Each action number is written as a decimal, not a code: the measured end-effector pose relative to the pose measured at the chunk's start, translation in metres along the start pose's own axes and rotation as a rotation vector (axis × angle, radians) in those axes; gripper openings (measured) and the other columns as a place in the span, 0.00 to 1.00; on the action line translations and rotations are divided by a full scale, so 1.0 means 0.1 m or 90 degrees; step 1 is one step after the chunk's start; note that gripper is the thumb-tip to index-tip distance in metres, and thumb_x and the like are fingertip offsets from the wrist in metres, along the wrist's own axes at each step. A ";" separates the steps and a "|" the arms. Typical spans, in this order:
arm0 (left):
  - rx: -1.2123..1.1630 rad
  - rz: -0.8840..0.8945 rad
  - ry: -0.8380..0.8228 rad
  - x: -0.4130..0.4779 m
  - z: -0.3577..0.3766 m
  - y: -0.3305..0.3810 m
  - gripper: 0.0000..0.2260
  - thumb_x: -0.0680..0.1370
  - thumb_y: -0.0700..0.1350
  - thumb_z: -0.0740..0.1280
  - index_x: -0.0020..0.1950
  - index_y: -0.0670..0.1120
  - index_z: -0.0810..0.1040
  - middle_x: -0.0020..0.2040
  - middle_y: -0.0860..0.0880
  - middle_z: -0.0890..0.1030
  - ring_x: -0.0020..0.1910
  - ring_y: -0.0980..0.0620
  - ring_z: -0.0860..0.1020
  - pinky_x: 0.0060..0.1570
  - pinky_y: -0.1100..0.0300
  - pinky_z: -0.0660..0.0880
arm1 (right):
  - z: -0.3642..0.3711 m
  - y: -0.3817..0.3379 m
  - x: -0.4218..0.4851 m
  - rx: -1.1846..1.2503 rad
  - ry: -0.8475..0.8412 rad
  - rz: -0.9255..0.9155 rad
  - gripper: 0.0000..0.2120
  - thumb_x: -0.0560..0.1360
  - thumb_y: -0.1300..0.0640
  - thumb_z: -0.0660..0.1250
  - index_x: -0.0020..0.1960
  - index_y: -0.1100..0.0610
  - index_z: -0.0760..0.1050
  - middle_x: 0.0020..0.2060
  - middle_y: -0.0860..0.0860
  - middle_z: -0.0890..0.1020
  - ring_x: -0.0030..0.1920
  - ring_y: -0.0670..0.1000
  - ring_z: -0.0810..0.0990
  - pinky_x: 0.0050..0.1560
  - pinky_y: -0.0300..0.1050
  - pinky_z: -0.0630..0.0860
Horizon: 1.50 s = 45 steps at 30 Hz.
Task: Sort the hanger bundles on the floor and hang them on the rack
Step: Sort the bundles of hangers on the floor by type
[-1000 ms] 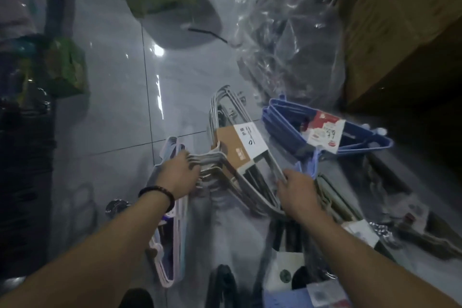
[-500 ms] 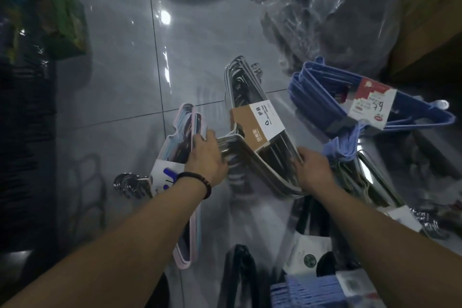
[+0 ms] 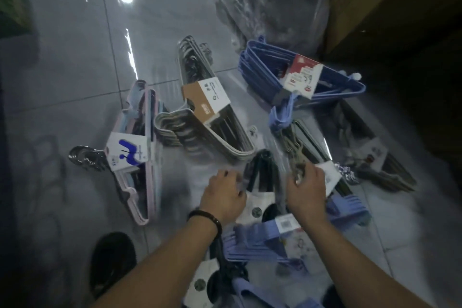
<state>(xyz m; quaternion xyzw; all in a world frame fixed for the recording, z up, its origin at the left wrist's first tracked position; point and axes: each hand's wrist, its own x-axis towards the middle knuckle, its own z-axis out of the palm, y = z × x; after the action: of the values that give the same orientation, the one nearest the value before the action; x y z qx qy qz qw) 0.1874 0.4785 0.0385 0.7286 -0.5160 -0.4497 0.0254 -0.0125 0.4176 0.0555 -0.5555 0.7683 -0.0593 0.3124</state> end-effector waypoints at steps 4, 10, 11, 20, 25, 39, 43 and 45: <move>0.031 0.010 -0.118 -0.20 0.67 0.27 0.13 0.80 0.50 0.68 0.65 0.49 0.76 0.64 0.46 0.76 0.63 0.41 0.75 0.63 0.47 0.75 | -0.28 0.95 -0.34 0.069 0.041 0.209 0.14 0.75 0.61 0.70 0.59 0.66 0.76 0.57 0.66 0.79 0.56 0.65 0.78 0.58 0.58 0.75; 0.071 0.044 -0.172 -0.26 1.35 0.64 0.25 0.77 0.55 0.72 0.71 0.49 0.72 0.65 0.44 0.78 0.63 0.40 0.74 0.61 0.47 0.75 | -0.43 2.03 -0.65 0.112 -0.058 0.418 0.22 0.78 0.55 0.73 0.68 0.62 0.72 0.65 0.66 0.76 0.60 0.65 0.78 0.56 0.52 0.74; 0.078 0.038 -0.175 -0.24 1.42 0.68 0.24 0.77 0.52 0.72 0.71 0.49 0.71 0.65 0.44 0.78 0.63 0.41 0.74 0.61 0.47 0.76 | -0.42 2.14 -0.68 0.115 -0.109 0.415 0.25 0.78 0.53 0.73 0.71 0.61 0.71 0.67 0.65 0.76 0.63 0.64 0.78 0.59 0.51 0.74; 0.108 0.026 -0.244 -0.26 1.80 0.82 0.21 0.79 0.38 0.69 0.63 0.51 0.62 0.59 0.43 0.78 0.52 0.44 0.79 0.51 0.50 0.77 | -0.25 2.45 -0.69 0.196 -0.324 0.328 0.27 0.77 0.49 0.72 0.74 0.49 0.70 0.64 0.55 0.81 0.59 0.55 0.82 0.61 0.52 0.79; 0.004 0.028 -0.221 -0.57 1.71 0.88 0.10 0.81 0.42 0.61 0.61 0.51 0.67 0.56 0.46 0.80 0.50 0.48 0.79 0.50 0.49 0.79 | -0.44 2.33 -0.75 0.290 -0.252 0.290 0.15 0.77 0.55 0.73 0.61 0.50 0.73 0.52 0.50 0.84 0.46 0.48 0.84 0.34 0.33 0.76; -0.191 0.041 -0.112 -0.69 1.28 1.61 0.20 0.82 0.31 0.58 0.65 0.54 0.72 0.59 0.52 0.83 0.56 0.54 0.81 0.57 0.56 0.80 | -1.18 2.32 -0.91 0.407 0.091 0.338 0.27 0.78 0.43 0.72 0.73 0.50 0.70 0.69 0.53 0.77 0.59 0.53 0.81 0.56 0.50 0.78; -0.218 0.045 -0.104 -0.64 1.53 2.05 0.21 0.84 0.32 0.57 0.67 0.58 0.70 0.60 0.54 0.80 0.56 0.54 0.79 0.55 0.59 0.77 | -1.32 2.40 -0.89 0.866 0.130 0.500 0.19 0.82 0.44 0.66 0.68 0.52 0.73 0.56 0.61 0.85 0.50 0.65 0.87 0.53 0.69 0.83; -0.217 0.057 -0.112 -0.63 1.74 2.28 0.21 0.84 0.32 0.57 0.66 0.57 0.70 0.59 0.54 0.80 0.56 0.54 0.79 0.54 0.62 0.75 | -1.42 2.55 -0.83 0.930 0.159 0.492 0.18 0.84 0.42 0.63 0.69 0.49 0.70 0.53 0.63 0.86 0.50 0.67 0.87 0.53 0.69 0.83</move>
<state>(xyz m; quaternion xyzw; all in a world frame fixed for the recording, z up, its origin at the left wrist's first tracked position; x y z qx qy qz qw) -0.1014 0.4946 0.0892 0.6481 -0.4643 -0.5908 0.1237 -0.2827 0.5511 0.0917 0.1004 0.7020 -0.4923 0.5047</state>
